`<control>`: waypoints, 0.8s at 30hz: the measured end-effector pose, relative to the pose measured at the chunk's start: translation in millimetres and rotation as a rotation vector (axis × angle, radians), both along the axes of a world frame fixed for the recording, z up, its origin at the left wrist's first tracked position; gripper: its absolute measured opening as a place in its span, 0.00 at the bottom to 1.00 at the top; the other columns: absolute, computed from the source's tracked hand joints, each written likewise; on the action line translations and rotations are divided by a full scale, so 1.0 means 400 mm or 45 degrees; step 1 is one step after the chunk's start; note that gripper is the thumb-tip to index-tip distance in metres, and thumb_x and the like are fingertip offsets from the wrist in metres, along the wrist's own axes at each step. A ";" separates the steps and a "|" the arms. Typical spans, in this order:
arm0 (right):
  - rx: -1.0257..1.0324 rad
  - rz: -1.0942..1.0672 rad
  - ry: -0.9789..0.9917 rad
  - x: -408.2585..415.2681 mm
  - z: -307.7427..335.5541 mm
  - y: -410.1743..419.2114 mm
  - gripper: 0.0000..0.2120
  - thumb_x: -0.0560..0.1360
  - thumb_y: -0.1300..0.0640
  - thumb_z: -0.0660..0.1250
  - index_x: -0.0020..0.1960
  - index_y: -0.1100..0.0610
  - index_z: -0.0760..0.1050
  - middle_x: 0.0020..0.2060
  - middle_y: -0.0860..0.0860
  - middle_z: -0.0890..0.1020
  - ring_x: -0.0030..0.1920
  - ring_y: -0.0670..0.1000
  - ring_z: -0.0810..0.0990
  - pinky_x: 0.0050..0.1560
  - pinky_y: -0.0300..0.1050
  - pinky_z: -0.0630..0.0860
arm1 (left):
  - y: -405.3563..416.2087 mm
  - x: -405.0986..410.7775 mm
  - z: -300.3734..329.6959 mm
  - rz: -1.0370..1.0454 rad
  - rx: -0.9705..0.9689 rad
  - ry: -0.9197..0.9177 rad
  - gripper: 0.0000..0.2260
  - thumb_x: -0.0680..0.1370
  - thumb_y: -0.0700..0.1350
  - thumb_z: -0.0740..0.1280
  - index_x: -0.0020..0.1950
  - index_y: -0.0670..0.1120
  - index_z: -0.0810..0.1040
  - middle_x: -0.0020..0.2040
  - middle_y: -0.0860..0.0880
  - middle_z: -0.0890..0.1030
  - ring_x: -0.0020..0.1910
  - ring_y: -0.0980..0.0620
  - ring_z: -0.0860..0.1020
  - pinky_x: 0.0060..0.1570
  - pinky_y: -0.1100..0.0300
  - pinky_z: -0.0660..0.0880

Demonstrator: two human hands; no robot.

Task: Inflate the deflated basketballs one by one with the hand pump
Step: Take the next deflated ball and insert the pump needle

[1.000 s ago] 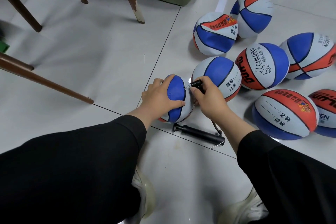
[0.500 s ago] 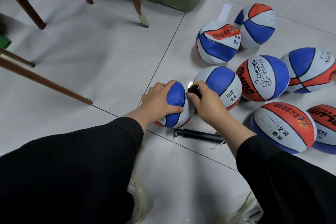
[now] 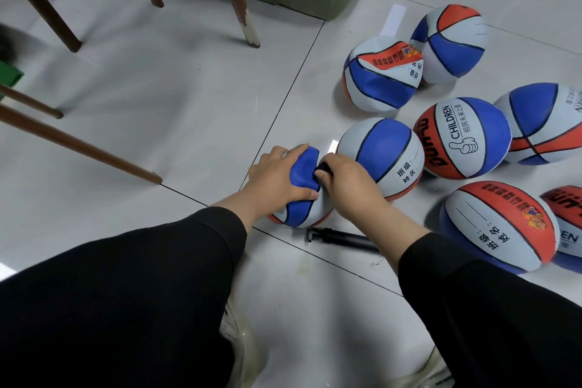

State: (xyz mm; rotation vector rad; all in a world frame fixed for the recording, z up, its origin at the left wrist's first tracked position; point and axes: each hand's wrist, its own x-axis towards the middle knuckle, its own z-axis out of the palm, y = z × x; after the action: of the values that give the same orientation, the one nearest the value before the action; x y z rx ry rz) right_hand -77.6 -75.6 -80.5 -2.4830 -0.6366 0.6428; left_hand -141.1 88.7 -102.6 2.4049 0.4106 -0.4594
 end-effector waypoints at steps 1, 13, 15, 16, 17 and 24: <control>-0.016 0.015 -0.006 -0.006 -0.008 0.007 0.09 0.84 0.54 0.61 0.54 0.58 0.75 0.47 0.54 0.78 0.48 0.56 0.75 0.48 0.52 0.74 | 0.000 -0.003 -0.002 -0.005 0.005 -0.001 0.44 0.70 0.64 0.77 0.81 0.61 0.59 0.70 0.51 0.68 0.69 0.47 0.68 0.69 0.47 0.66; 0.024 -0.076 0.044 -0.030 -0.020 -0.015 0.12 0.84 0.51 0.61 0.60 0.56 0.77 0.49 0.52 0.79 0.46 0.51 0.75 0.47 0.45 0.69 | 0.004 -0.017 -0.002 -0.057 0.046 0.022 0.51 0.69 0.65 0.78 0.84 0.56 0.54 0.77 0.49 0.67 0.73 0.46 0.67 0.70 0.49 0.66; 0.049 -0.102 0.038 -0.027 -0.016 -0.027 0.11 0.84 0.51 0.62 0.61 0.54 0.77 0.47 0.50 0.80 0.46 0.51 0.76 0.46 0.44 0.69 | 0.003 -0.015 0.001 -0.062 0.066 0.037 0.53 0.68 0.65 0.78 0.84 0.54 0.53 0.77 0.49 0.66 0.74 0.45 0.67 0.69 0.49 0.67; 0.042 -0.093 0.035 -0.025 -0.017 -0.028 0.10 0.84 0.51 0.62 0.61 0.54 0.77 0.46 0.50 0.80 0.46 0.52 0.77 0.46 0.45 0.70 | 0.002 -0.013 0.001 -0.067 0.077 0.042 0.53 0.68 0.66 0.78 0.84 0.54 0.53 0.78 0.49 0.66 0.74 0.45 0.67 0.68 0.49 0.67; 0.029 -0.082 0.031 -0.023 -0.019 -0.027 0.09 0.84 0.51 0.62 0.60 0.54 0.77 0.46 0.50 0.81 0.46 0.53 0.78 0.46 0.46 0.71 | 0.001 -0.012 0.000 -0.071 0.079 0.048 0.53 0.68 0.66 0.78 0.84 0.54 0.53 0.78 0.49 0.66 0.74 0.44 0.67 0.68 0.49 0.67; -0.078 -0.026 0.013 -0.018 -0.023 0.017 0.10 0.84 0.56 0.59 0.56 0.60 0.76 0.43 0.56 0.80 0.43 0.57 0.77 0.43 0.49 0.72 | 0.005 -0.008 -0.011 -0.049 0.058 0.048 0.50 0.70 0.63 0.77 0.84 0.53 0.54 0.77 0.48 0.66 0.73 0.44 0.67 0.69 0.49 0.67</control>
State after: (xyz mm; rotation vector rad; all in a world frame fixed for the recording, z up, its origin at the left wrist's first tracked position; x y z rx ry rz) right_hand -84.9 -68.6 -89.9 -2.5377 -0.5952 0.6766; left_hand -144.4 90.6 -106.9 2.4548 0.3958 -0.5189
